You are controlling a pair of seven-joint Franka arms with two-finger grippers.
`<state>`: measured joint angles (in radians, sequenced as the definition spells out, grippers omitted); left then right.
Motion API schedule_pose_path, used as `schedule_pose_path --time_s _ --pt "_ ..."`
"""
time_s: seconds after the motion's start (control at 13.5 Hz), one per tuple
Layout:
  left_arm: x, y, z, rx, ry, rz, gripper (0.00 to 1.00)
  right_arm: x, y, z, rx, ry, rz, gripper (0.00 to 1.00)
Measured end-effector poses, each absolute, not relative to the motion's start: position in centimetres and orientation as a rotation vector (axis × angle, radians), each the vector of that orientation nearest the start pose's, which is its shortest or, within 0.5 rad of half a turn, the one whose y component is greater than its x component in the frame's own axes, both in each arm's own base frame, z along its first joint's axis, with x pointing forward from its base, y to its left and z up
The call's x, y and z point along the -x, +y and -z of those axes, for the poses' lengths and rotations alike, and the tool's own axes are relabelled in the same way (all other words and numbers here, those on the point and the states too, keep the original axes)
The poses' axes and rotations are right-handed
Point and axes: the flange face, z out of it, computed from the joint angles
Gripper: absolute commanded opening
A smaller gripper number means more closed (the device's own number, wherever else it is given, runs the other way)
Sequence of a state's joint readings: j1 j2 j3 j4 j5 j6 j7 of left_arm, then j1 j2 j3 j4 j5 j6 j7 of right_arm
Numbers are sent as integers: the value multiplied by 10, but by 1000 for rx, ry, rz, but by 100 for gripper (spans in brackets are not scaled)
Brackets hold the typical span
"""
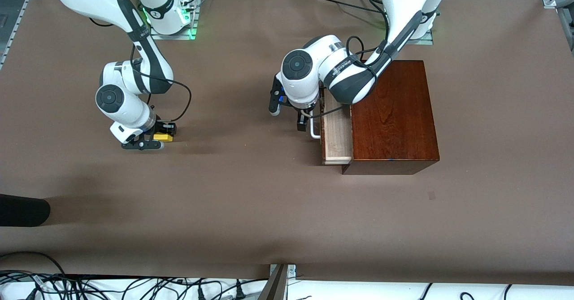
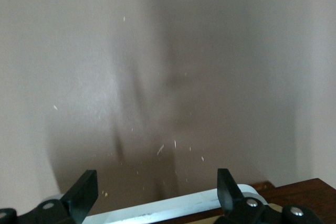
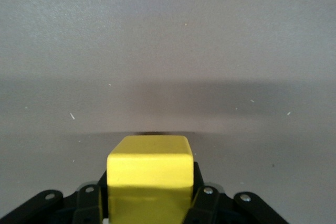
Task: Open drawer, take yellow block, close drawer
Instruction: 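Push the drawer shut with the left gripper while the right gripper lowers the cube, then open the right gripper to release the cube while the left gripper lifts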
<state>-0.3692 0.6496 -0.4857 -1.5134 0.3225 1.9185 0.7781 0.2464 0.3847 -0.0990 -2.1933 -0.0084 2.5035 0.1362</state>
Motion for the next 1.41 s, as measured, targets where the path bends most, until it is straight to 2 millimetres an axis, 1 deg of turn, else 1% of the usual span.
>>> schedule_pose_path --time_s 0.3,0.37,0.45,0.52,0.59,0.67,0.82,0.89,0.96,1.11,1.19,1.26,1.41 --pt "-511 -445 -297 2070 2316 -363 100 -544 81 -199 3189 -97 -91 1" --pt "-517 -434 -296 2077 2298 -394 100 -542 80 -197 3187 -102 -73 11" --pt "-524 -424 -295 2087 2285 -410 100 -539 80 -194 3186 -106 -61 24" --pt "-530 -415 -295 2100 2275 -418 100 -536 79 -190 3186 -111 -58 33" --pt "-536 -408 -295 2114 2263 -421 100 -534 79 -188 3186 -115 -59 59" --pt "-540 -402 -295 2123 2256 -422 100 -534 79 -188 3185 -117 -57 100" --pt "-543 -399 -295 2128 2252 -420 100 -535 79 -190 3184 -120 -45 100" --pt "-543 -399 -297 2124 2252 -415 100 -537 80 -194 3182 -126 -25 100" --pt "-543 -399 -299 2122 2250 -408 100 -541 81 -203 3178 -133 5 100" --pt "-545 -400 -310 2125 2241 -380 100 -548 83 -232 3168 -141 66 100" --pt "-546 -401 -321 2134 2228 -349 100 -551 85 -250 3164 -144 84 100" --pt "-548 -404 -337 2159 2201 -304 100 -555 87 -270 3159 -146 93 100" --pt "-551 -406 -379 2216 2136 -203 100 -564 90 -314 3158 -146 60 100"
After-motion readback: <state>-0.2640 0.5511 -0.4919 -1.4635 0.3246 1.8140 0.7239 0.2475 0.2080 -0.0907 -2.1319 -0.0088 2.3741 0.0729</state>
